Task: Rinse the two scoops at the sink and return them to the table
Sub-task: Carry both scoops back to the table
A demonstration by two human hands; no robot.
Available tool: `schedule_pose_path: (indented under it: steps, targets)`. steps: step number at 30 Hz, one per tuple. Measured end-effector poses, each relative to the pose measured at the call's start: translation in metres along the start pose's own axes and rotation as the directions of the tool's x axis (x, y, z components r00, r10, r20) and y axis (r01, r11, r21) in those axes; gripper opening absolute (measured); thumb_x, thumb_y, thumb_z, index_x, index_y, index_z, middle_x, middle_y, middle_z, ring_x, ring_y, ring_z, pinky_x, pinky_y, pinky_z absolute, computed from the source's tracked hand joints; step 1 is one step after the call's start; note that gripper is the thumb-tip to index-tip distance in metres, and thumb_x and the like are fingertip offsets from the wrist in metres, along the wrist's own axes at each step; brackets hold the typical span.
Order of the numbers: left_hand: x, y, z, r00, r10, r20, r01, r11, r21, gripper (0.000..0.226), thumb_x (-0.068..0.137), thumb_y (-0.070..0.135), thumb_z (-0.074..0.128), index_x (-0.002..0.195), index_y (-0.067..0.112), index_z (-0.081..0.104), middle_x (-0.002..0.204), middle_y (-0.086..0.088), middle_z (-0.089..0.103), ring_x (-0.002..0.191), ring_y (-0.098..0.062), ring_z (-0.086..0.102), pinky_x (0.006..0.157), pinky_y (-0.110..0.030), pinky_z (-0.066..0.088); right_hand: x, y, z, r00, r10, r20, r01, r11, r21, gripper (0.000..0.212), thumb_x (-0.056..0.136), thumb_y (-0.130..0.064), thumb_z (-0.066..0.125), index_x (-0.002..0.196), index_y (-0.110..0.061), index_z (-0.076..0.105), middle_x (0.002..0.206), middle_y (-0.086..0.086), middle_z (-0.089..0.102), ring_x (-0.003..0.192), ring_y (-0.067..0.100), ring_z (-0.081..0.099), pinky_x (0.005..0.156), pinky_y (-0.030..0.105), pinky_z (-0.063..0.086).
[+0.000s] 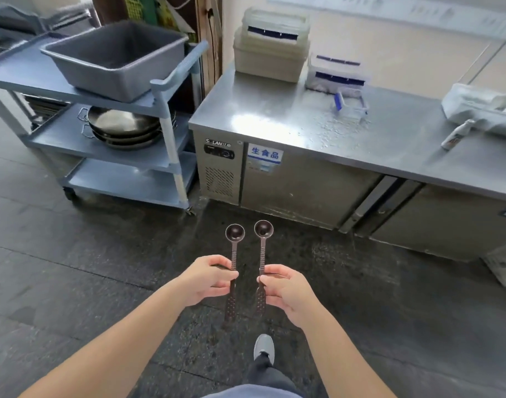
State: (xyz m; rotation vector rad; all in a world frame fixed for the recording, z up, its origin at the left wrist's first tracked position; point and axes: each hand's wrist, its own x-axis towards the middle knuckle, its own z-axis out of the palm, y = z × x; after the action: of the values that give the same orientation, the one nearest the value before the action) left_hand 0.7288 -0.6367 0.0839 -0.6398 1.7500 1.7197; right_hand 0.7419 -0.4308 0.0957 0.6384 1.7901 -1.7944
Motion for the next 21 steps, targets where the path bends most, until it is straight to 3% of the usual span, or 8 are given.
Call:
schedule_pose_path:
  steps: [6, 16, 21]
  targets:
    - [0.034, 0.048, 0.044, 1.0, 0.002, -0.013, -0.001, 0.999, 0.053, 0.017, 0.08, 0.007, 0.078, 0.089, 0.012, 0.065, 0.097, -0.017, 0.067, 0.09, -0.031, 0.07, 0.086, -0.041, 0.06, 0.034, -0.032, -0.045, 1.0, -0.004, -0.011, 0.005, 0.999, 0.053, 0.02, 0.086, -0.006, 0.071, 0.104, -0.012, 0.069, 0.101, 0.013, 0.074, 0.094, 0.032, 0.073, 0.083, 0.041, 0.061]
    - [0.091, 0.106, 0.101, 1.0, -0.004, -0.024, 0.006, 0.997, 0.083, 0.015, 0.081, 0.004, 0.077, 0.091, 0.01, 0.067, 0.103, -0.017, 0.067, 0.09, -0.027, 0.07, 0.082, -0.038, 0.061, 0.092, -0.069, -0.112, 0.998, 0.043, -0.041, -0.039, 0.994, 0.105, 0.02, 0.085, -0.004, 0.072, 0.103, -0.014, 0.07, 0.098, 0.01, 0.075, 0.086, 0.025, 0.074, 0.066, 0.031, 0.06]
    - [0.119, 0.134, 0.127, 1.0, 0.014, -0.003, -0.014, 0.995, 0.095, 0.015, 0.082, 0.004, 0.076, 0.091, 0.01, 0.066, 0.102, -0.016, 0.067, 0.091, -0.028, 0.071, 0.083, -0.039, 0.061, 0.116, -0.082, -0.139, 0.996, 0.079, -0.05, -0.074, 0.993, 0.091, 0.02, 0.084, -0.004, 0.073, 0.1, -0.016, 0.071, 0.098, 0.01, 0.074, 0.088, 0.025, 0.073, 0.071, 0.033, 0.062]
